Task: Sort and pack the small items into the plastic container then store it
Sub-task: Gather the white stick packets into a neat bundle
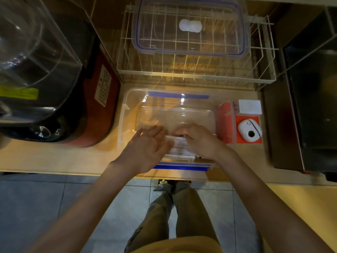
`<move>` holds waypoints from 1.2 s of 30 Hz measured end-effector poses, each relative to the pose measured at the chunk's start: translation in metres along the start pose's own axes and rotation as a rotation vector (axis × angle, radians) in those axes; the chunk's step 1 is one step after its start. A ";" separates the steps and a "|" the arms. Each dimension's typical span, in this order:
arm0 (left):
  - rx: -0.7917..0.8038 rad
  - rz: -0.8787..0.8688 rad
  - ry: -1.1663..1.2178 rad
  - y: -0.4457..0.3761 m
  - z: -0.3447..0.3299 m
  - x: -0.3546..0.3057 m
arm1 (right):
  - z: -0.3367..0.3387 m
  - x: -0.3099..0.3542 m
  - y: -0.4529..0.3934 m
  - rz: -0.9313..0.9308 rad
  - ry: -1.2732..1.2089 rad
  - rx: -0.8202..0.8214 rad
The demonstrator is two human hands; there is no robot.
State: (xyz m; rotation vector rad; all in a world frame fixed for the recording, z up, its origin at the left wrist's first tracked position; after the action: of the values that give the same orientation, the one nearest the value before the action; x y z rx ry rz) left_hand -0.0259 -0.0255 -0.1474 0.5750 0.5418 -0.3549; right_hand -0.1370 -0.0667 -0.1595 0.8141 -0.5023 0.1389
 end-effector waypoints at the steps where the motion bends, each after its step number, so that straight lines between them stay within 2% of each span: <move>1: -0.011 -0.003 0.017 0.000 0.000 -0.001 | -0.002 0.001 0.002 0.009 -0.046 0.021; 3: -0.021 -0.001 0.022 0.002 0.003 -0.004 | 0.005 -0.004 0.008 -0.048 -0.214 0.019; 5: -0.025 0.011 -0.011 0.003 0.005 -0.006 | 0.021 -0.016 0.014 -0.135 -0.476 -0.064; 7: -0.054 0.019 -0.042 0.005 0.008 -0.009 | 0.032 -0.035 0.024 -0.291 -0.781 -0.111; 8: -0.069 0.023 -0.054 0.005 0.009 -0.010 | 0.032 -0.043 0.029 -0.402 -0.862 -0.084; 10: -0.089 0.039 -0.076 0.005 0.010 -0.009 | 0.021 -0.053 0.037 -0.602 -0.857 0.042; 12: -0.109 0.051 -0.104 0.004 0.010 -0.006 | 0.010 -0.052 0.042 -0.674 -0.831 0.137; 17: -0.185 0.066 -0.137 0.003 0.010 -0.002 | -0.003 -0.040 0.035 -0.646 -0.745 0.102; 21: -0.190 0.073 -0.147 0.005 0.010 -0.003 | -0.010 -0.031 0.033 -0.670 -0.836 0.170; 27: -0.179 0.120 -0.148 0.004 0.010 0.002 | 0.009 -0.041 0.030 -0.591 -0.728 0.022; 32: -0.145 0.165 -0.142 0.004 0.009 0.003 | -0.007 -0.041 0.024 -0.677 -0.806 0.140; 36: -0.138 0.170 -0.141 0.004 0.009 0.002 | -0.012 -0.041 0.020 -0.675 -0.912 0.186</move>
State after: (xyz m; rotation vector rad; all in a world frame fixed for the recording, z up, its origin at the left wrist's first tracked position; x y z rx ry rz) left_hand -0.0190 -0.0280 -0.1402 0.4546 0.3750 -0.1932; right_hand -0.1745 -0.0415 -0.1726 1.1749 -1.0408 -0.8584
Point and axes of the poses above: each hand's wrist, its own y-axis away from the middle knuckle, its own z-axis out of the back of the hand, x = y × z, the point moved 7 cm from there along -y, towards the middle knuckle, and after that the axes turned 14 degrees about -z, right-handed, at the moved point
